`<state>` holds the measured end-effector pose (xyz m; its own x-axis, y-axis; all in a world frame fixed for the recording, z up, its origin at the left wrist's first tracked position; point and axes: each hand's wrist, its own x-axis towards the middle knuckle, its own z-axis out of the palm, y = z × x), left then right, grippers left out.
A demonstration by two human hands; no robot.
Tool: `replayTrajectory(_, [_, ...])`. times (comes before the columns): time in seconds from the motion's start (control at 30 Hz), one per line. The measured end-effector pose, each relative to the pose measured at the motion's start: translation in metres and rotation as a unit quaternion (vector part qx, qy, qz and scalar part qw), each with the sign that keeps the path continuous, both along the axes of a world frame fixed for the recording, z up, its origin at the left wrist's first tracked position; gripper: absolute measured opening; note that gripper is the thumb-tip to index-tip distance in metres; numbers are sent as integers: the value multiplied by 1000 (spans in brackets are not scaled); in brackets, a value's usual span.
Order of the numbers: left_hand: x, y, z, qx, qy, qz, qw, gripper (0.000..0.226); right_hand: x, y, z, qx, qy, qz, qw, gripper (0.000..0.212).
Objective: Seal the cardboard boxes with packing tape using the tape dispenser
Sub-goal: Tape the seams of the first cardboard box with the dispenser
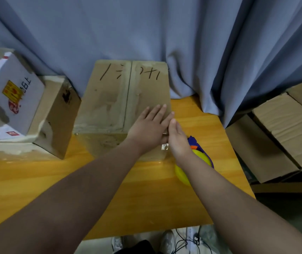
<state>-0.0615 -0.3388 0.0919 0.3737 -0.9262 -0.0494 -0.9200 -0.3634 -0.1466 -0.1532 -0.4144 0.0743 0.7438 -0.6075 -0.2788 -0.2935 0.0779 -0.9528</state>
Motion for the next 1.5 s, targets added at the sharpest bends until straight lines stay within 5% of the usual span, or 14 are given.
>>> replayTrajectory(0.23, [26, 54, -10, -48, -33, -31, 998, 69, 8, 4, -16, -124, 57, -37, 990, 54])
replayTrajectory(0.47, [81, 153, -9, -45, 4, 45, 998, 73, 9, 14, -12, -135, 64, -96, 984, 51])
replayTrajectory(0.73, [109, 192, -12, -109, 111, 52, 986, 71, 17, 27, -13, -44, 91, -201, 974, 68])
replayTrajectory(0.9, [132, 213, 1, 4, 58, -63, 996, 86, 44, 44, -5, 30, 138, -314, 939, 84])
replayTrajectory(1.17, [116, 210, 13, 11, 65, -108, 992, 62, 83, 73, 0, -2, 117, -287, 951, 78])
replayTrajectory(1.5, [48, 146, -6, 10, 51, -116, 992, 63, 72, 73, 4, -25, 102, -136, 985, 78])
